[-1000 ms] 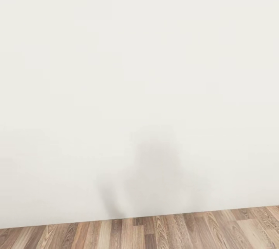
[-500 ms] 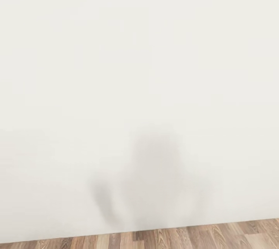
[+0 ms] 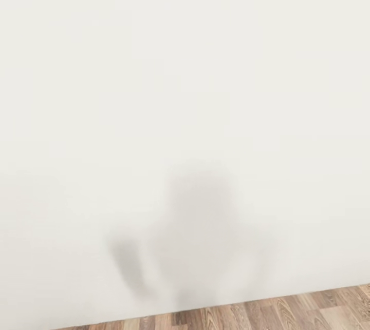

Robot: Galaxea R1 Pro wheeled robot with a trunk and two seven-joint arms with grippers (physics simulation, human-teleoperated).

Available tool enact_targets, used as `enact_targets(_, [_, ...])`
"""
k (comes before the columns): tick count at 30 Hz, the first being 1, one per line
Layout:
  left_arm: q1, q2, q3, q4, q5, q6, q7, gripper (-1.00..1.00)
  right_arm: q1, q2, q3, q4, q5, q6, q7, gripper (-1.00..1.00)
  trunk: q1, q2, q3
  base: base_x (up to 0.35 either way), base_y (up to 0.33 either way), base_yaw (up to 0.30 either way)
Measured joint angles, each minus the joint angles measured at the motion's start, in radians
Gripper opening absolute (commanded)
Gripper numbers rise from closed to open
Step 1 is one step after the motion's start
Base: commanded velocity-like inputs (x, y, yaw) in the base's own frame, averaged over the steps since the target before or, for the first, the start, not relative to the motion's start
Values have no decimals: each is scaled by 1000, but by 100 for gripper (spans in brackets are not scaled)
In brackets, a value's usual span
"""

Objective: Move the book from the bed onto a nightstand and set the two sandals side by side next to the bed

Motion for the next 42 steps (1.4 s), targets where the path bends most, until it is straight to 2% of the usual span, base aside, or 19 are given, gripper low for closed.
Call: enact_targets(42, [0, 0, 0, 0, 0, 0, -1, 100, 0, 1, 0, 0, 4, -4, -1, 100, 0, 0, 14, 0, 0, -284])
